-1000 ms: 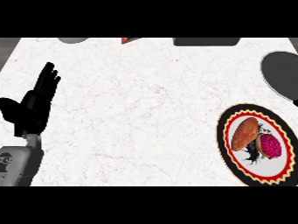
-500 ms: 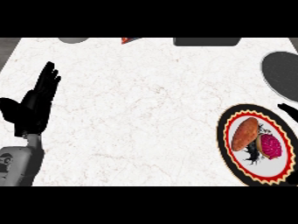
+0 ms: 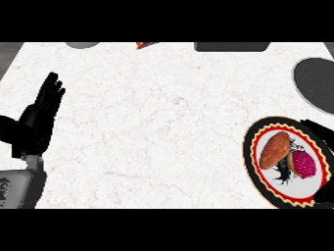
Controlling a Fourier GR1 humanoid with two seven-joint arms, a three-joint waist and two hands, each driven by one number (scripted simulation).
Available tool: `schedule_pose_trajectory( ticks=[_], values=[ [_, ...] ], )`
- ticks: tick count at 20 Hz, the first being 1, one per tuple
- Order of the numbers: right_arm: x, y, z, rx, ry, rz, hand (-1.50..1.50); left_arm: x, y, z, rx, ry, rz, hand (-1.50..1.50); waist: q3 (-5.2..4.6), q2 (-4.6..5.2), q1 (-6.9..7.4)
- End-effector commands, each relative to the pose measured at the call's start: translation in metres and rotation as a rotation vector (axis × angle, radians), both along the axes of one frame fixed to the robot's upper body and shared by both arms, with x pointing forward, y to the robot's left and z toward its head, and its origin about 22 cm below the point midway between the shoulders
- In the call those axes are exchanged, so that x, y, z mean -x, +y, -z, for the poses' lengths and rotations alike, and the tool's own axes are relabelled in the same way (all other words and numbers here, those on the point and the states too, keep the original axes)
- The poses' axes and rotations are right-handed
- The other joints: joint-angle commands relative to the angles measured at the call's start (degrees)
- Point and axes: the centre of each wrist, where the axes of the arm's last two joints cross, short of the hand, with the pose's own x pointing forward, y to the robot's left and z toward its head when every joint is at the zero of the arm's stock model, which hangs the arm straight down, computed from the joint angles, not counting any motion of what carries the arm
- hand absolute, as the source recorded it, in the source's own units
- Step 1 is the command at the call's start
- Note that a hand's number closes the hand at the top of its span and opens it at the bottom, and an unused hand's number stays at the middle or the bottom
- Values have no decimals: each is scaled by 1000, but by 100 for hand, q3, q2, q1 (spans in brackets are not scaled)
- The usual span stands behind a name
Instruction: Pick the cupcake from the plate and place it in the pan
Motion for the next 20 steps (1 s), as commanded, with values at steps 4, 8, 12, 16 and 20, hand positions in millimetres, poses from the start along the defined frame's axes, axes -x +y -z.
schedule_pose_trajectory(
  ticks=[4,8,12,16,20],
  values=[
    [-9,10,7,16,32,-12,-150,2,3,-16,7,5,20,0,-1,-4,-7],
    [-28,-3,43,71,69,9,-150,-11,-2,-11,7,5,22,0,1,12,19],
    [-19,-4,28,53,107,-14,-150,-23,-17,-13,16,9,-2,0,-1,4,-25],
    [-27,19,54,38,125,-27,-150,-9,9,1,4,8,-7,0,-1,4,0],
    [-9,0,64,3,99,-175,150,-6,0,-6,-4,-11,-9,0,1,2,-12]
  ],
)
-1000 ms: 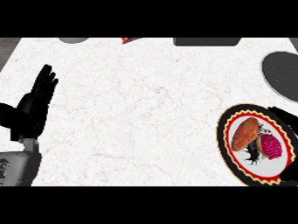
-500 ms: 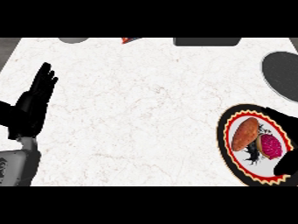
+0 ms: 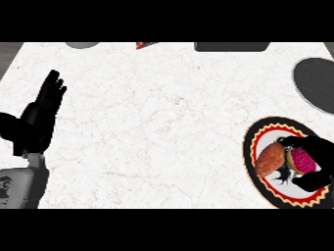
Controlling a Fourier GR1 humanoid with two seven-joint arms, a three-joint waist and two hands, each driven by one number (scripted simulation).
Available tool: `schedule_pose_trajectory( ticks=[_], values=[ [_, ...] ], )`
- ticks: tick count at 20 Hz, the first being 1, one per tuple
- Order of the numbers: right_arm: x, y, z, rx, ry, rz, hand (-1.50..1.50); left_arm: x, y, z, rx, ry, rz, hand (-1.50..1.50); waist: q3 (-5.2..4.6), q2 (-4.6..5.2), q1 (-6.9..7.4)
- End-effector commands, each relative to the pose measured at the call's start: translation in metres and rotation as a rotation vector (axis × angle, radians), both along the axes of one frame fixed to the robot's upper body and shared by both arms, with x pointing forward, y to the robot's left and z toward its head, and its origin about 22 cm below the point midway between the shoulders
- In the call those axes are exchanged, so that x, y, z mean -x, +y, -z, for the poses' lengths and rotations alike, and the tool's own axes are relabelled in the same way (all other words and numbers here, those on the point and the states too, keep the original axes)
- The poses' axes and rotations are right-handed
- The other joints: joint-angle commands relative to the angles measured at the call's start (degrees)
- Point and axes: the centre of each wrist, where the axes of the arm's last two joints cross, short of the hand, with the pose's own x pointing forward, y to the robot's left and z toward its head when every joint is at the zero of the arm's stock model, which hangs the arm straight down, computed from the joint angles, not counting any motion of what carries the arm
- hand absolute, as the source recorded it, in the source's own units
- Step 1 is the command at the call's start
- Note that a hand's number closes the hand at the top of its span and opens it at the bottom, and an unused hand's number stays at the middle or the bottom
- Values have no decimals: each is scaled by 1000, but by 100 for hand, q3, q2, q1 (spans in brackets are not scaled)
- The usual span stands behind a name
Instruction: Pick the cupcake from the plate and place it in the pan
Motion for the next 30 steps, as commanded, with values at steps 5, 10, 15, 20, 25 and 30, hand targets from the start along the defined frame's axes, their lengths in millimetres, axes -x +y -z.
schedule_pose_trajectory(
  ticks=[5,10,15,20,25,30],
  values=[
    [-7,1,4,-2,-43,-96,150,-17,10,-1,-8,4,8,0,-1,2,-13],
    [-43,85,3,42,-36,-59,150,-11,15,-1,14,12,11,0,-2,17,70],
    [-75,190,-2,25,-73,-8,150,-5,8,7,-12,11,14,0,0,25,126],
    [-89,168,-30,65,-378,102,150,-7,-1,8,8,15,10,0,1,14,62],
    [-76,186,-69,20,-671,157,150,-3,-9,16,2,1,-16,0,-1,-8,-20],
    [-80,146,-105,29,-805,273,150,-1,1,10,0,11,10,0,-1,-7,-13]
  ],
)
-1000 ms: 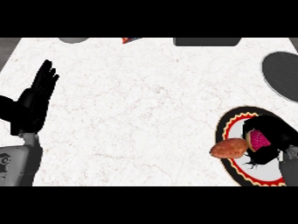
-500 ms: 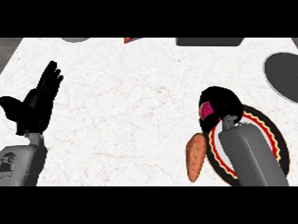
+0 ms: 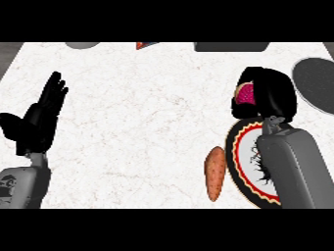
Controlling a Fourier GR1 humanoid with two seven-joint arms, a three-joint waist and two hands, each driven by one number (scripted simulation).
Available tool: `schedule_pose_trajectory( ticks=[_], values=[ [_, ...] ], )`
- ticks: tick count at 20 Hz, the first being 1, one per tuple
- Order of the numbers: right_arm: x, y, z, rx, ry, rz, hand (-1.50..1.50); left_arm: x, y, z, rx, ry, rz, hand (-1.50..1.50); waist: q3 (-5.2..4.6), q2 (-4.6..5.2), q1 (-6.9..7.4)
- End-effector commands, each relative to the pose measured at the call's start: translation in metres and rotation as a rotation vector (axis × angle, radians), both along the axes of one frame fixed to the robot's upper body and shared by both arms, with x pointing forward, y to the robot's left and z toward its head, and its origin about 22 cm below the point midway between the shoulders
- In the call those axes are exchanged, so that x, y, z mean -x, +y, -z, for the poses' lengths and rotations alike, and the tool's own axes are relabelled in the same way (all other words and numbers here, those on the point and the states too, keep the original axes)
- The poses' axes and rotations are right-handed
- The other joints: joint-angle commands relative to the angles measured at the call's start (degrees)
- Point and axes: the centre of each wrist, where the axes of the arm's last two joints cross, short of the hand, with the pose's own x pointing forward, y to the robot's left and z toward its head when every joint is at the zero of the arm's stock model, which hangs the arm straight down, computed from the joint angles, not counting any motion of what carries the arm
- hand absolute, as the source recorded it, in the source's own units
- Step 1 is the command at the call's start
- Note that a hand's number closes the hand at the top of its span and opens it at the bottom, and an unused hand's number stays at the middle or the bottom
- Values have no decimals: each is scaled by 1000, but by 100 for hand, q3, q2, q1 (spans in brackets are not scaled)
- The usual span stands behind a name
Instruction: Pick the cupcake from the plate and place it in the pan
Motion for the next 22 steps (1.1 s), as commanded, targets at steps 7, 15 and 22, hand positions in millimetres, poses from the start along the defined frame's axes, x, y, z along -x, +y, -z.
schedule_pose_trajectory(
  ticks=[7,15,22],
  values=[
    [-28,-76,-45,-204,-262,175,150,-7,-9,-7,11,4,10,0,4,34,46],
    [-36,-183,-24,-256,-293,278,150,-6,-9,-11,4,-10,7,0,5,44,76],
    [-24,-273,-19,-81,-304,381,150,0,-15,-9,12,-30,64,0,22,144,283]
  ],
)
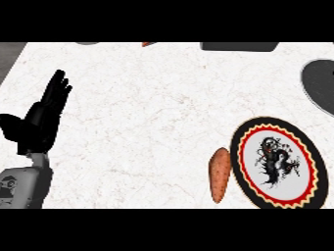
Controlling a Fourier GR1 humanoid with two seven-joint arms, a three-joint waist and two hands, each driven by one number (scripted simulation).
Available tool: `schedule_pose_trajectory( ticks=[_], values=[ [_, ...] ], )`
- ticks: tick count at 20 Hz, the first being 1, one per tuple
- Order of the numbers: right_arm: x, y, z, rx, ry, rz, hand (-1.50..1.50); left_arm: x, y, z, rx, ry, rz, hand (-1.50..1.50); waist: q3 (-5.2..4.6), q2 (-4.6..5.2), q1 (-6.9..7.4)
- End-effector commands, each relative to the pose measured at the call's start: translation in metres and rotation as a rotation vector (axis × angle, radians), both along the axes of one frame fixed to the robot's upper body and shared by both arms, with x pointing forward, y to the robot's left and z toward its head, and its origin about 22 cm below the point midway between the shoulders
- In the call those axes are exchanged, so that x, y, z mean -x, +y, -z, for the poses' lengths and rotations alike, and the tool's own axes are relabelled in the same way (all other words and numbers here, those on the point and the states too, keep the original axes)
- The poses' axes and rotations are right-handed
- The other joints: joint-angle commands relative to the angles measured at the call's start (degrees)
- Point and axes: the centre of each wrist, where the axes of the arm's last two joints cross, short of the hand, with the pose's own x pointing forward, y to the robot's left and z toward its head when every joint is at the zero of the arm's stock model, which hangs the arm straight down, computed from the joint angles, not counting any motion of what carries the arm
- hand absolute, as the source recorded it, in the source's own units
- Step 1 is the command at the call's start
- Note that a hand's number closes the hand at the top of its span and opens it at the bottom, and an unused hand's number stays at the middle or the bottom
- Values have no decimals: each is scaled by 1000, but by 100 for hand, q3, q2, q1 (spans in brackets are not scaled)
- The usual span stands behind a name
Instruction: Pick the cupcake from the plate and place it in the pan
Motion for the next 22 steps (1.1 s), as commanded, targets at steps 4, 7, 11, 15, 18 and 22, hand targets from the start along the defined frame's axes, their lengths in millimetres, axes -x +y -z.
schedule_pose_trajectory(
  ticks=[4,7,11,15,18,22],
  values=[
    [19,-64,11,120,30,146,150,-9,-6,-18,1,-35,27,0,23,106,215],
    [33,-78,31,97,19,140,150,-2,-7,3,10,-27,20,0,28,111,193],
    [32,-79,36,79,11,167,150,-12,-19,-8,5,-34,47,0,46,171,296],
    [32,-76,47,-69,27,140,150,-13,-21,-10,0,-26,61,0,56,181,336],
    [34,-72,62,-258,144,73,-150,-17,-24,-19,15,-44,67,0,67,194,375],
    [38,-76,66,-342,156,-7,-150,-15,-17,-15,1,-32,39,0,63,178,363]
  ],
)
